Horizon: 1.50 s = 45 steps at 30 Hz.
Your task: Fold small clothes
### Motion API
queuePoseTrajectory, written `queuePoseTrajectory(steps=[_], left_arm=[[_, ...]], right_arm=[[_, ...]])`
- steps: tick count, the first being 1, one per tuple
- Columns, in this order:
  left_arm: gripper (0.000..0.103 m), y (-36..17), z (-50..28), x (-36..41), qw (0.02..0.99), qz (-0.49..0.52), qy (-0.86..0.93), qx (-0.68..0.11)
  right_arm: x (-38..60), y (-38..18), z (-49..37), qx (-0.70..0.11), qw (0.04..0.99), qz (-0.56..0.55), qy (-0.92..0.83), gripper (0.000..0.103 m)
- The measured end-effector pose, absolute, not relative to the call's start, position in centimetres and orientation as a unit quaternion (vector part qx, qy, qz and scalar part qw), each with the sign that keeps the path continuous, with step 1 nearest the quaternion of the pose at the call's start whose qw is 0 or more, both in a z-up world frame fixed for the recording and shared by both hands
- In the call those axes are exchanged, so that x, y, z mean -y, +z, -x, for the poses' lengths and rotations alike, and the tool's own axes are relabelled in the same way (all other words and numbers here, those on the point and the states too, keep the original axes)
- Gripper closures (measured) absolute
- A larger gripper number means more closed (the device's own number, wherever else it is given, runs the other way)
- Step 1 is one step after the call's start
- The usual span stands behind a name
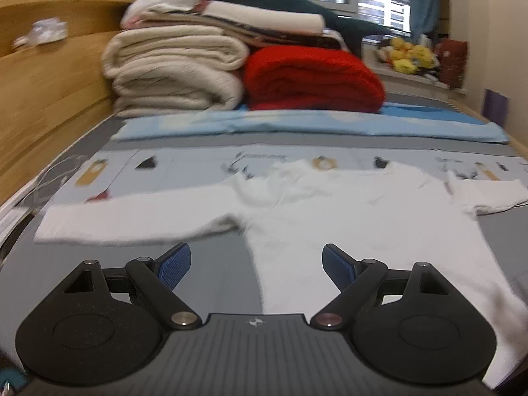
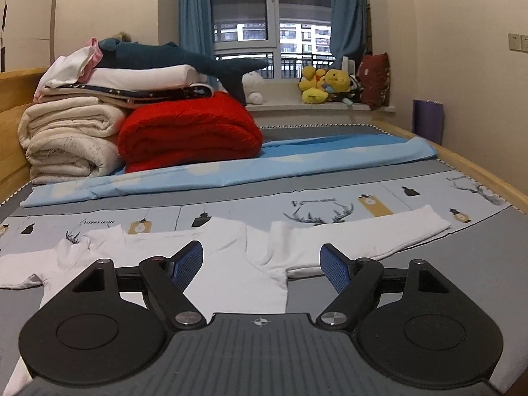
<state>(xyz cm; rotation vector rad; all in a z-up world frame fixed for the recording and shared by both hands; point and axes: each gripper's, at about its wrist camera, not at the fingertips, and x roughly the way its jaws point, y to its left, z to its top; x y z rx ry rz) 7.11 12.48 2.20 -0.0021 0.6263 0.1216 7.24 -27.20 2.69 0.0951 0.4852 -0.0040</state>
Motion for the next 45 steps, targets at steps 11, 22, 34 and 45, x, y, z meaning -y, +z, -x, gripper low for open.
queuePoseTrajectory(steps=[11,22,34,45], left_arm=[[0.013,5.8,-17.7,-15.6,0.970,-0.040,0.043,-0.238],[0.072,-3.1,-22.9,-25.3,0.916,0.063,0.124,-0.376],[0.072,-3.6,-22.1,-34.3,0.891,0.142,0.209,-0.377],[0.060,-5.7,-20.2,-46.2,0.817,0.288,0.328,-0.376]], right_arm=[[25.4,1.8,-8.0,-0.263,0.965,-0.026,-0.001,0.024],[23.1,3.6,-9.2,-0.254,0.967,0.017,0.025,0.054],[11.8,3.1,-20.2,-0.238,0.962,-0.050,0.125,0.066],[7.8,0.2,-23.0,-0.329,0.931,-0.021,0.158,0.065]])
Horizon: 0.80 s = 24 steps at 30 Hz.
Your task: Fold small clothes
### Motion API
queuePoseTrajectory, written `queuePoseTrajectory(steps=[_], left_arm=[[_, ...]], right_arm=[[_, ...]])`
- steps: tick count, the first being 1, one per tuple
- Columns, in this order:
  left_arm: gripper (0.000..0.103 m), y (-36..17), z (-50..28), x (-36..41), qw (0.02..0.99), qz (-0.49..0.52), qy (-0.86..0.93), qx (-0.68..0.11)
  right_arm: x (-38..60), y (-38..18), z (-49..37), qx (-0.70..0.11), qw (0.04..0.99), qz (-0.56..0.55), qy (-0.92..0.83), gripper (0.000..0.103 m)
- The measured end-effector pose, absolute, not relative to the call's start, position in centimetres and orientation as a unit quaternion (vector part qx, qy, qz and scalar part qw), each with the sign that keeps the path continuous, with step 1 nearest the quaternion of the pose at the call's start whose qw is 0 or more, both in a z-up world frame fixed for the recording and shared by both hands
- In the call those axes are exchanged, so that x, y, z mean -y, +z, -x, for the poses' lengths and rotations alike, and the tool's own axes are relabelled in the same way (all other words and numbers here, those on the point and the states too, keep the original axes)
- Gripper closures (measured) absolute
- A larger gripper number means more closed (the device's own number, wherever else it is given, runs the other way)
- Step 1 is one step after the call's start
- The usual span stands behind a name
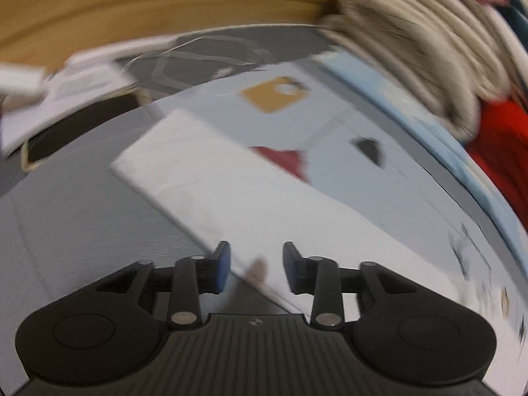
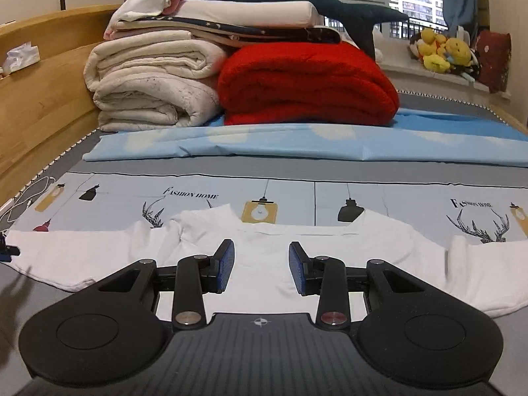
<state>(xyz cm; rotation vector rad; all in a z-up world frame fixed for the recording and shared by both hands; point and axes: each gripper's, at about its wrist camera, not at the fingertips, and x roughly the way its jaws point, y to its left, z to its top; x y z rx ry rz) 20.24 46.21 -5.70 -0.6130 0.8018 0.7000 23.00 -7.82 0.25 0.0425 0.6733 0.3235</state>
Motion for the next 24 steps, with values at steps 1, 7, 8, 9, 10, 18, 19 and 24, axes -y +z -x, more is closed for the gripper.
queuePoseTrajectory(steps=[1,7,8,9,10,18,19,24], left_arm=[[0.060,-6.1,-20.0,-47.2,0.807,0.305,0.340,-0.374],[0.063,-8.2,-19.3,-50.3,0.768,0.358,0.385,-0.366],[0.068,-8.2,-19.7,-50.2,0.772,0.347,0.387,-0.366],[0.095,-8.0,-20.1,-50.0,0.777,0.333,0.388,-0.367],[0.100,-7.9,-20.4,-49.8,0.781,0.325,0.387,-0.368],[0.100,-0.6,-21.8,-40.6,0.859,0.252,0.337,-0.290],[0.100,0.4,-22.0,-38.7,0.871,0.246,0.320,-0.280],[0.100,2.9,-22.3,-29.3,0.908,0.239,0.223,-0.261]], right_arm=[[8.0,0.2,-23.4,-0.334,0.929,-0.026,0.157,0.065],[8.6,-1.1,-25.0,-0.370,0.919,-0.023,0.135,0.065],[8.6,-1.3,-25.0,-0.372,0.919,-0.019,0.132,0.065],[8.5,-1.4,-25.0,-0.374,0.918,-0.015,0.130,0.065],[8.4,-1.4,-25.0,-0.376,0.917,-0.012,0.128,0.065],[8.7,-0.3,-24.7,-0.377,0.917,0.007,0.129,0.065],[8.8,0.0,-24.6,-0.376,0.918,0.009,0.128,0.065],[9.9,0.6,-23.6,-0.382,0.917,-0.009,0.117,0.068]])
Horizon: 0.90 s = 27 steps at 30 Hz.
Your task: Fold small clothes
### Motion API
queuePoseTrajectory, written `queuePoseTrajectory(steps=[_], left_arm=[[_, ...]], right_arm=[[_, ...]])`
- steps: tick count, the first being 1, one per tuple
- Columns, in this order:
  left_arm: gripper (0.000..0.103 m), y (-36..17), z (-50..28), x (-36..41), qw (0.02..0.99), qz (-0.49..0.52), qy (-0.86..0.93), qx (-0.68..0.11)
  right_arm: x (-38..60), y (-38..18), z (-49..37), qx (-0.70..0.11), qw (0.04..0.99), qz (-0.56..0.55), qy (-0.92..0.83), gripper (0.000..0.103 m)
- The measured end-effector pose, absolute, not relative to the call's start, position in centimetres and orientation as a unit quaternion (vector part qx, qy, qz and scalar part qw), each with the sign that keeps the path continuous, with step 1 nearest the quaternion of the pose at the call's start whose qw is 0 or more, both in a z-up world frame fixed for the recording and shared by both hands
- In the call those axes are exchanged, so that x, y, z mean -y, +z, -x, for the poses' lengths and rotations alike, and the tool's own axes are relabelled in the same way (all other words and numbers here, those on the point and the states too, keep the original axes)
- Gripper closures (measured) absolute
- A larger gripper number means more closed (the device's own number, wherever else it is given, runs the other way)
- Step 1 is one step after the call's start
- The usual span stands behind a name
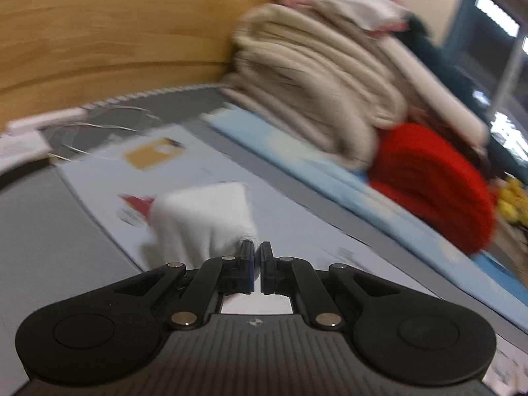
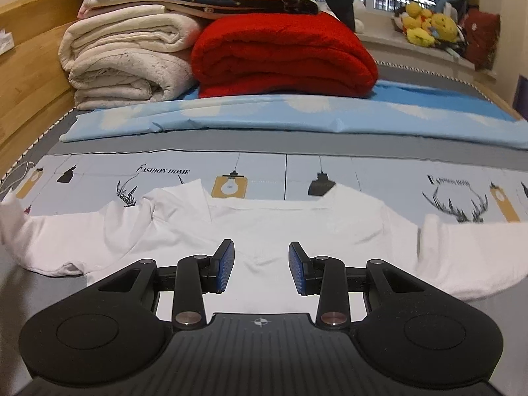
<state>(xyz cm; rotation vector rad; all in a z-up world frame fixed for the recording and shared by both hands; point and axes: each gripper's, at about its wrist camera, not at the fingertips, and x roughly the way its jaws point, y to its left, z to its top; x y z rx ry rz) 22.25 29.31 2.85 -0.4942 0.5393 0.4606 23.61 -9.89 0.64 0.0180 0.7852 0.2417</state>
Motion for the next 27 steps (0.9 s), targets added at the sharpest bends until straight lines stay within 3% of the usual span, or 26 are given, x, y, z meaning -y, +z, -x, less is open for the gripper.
queuePoseTrajectory(steps=[2,18,20,24,27], left_arm=[[0.100,2.8,-21.9,-25.9,0.917,0.235,0.186,-0.263],[0.100,-1.2,-25.6,-9.9,0.900,0.254,-0.001,-0.354],[0.097,-2.1,-27.0,-8.5,0.877,0.273,-0.068,-0.391],[0.072,-2.1,-28.0,-9.8,0.876,0.276,-0.046,-0.394],[0.072,-1.9,-28.8,-13.7,0.877,0.292,0.030,-0.380]], right_arm=[[10.0,0.8,-23.0,-0.369,0.922,-0.003,0.114,0.081],[12.7,-2.1,-20.0,-0.401,0.912,-0.060,0.060,0.081],[13.7,-2.5,-20.8,-0.411,0.908,-0.079,0.040,0.081],[14.8,-3.3,-22.6,-0.420,0.901,-0.110,0.014,0.080],[14.3,-4.0,-23.9,-0.431,0.893,-0.122,0.027,0.080]])
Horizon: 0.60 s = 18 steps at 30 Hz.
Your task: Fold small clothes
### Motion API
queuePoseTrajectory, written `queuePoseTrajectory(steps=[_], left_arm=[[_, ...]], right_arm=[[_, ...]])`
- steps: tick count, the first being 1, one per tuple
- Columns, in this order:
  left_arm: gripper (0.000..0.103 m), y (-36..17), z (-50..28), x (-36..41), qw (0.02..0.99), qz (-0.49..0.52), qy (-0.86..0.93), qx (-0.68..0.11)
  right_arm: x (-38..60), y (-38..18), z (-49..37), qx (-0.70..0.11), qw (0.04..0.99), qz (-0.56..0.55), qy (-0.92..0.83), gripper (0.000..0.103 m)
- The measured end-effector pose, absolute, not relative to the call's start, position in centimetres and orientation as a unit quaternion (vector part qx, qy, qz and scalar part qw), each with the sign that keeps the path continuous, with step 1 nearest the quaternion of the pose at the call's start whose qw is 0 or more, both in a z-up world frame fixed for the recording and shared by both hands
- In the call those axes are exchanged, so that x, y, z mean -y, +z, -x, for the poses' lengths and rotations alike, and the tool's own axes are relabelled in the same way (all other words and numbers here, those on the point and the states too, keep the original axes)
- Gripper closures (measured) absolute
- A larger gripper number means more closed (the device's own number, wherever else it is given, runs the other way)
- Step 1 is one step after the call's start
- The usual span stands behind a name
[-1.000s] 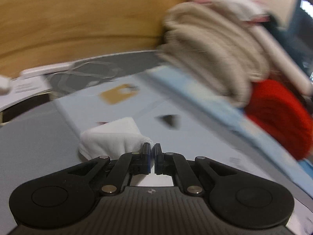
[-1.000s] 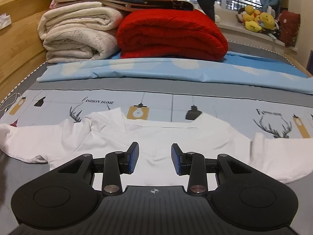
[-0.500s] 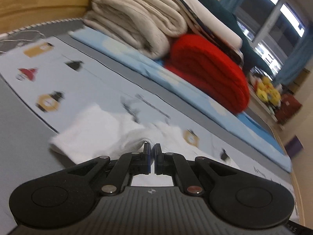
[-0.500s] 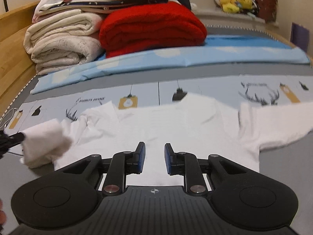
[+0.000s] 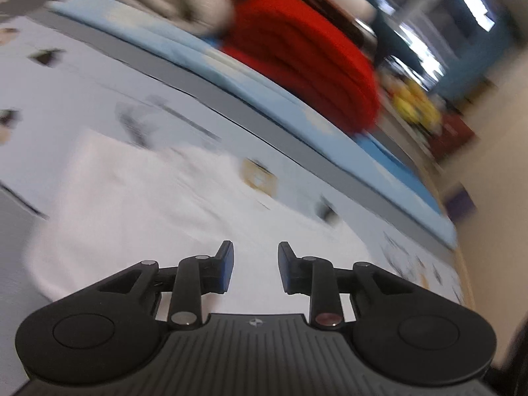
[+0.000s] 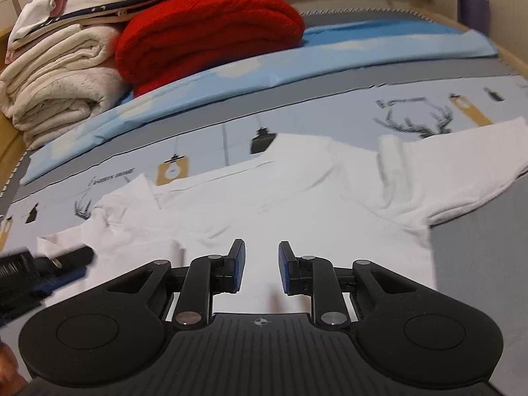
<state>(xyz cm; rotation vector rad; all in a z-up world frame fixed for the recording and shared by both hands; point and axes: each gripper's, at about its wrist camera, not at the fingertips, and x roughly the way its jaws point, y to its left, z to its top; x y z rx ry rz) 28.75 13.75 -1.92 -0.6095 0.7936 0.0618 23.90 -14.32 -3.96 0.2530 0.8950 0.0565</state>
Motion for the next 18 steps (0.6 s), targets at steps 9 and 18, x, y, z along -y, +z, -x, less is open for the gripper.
queuePoseTrajectory(steps=[9,18], left_arm=[[0.072,-4.8,-28.5,-22.1,0.822,0.318,0.232,-0.412],[0.072,-3.6,-26.9,-25.3,0.805,0.364,0.241,-0.402]], right_arm=[[7.4,-6.4,-25.2,-0.493,0.854,-0.073,0.150,0.074],[0.6,-8.3,-24.5,-0.502,0.838,-0.016,0.213,0.074]])
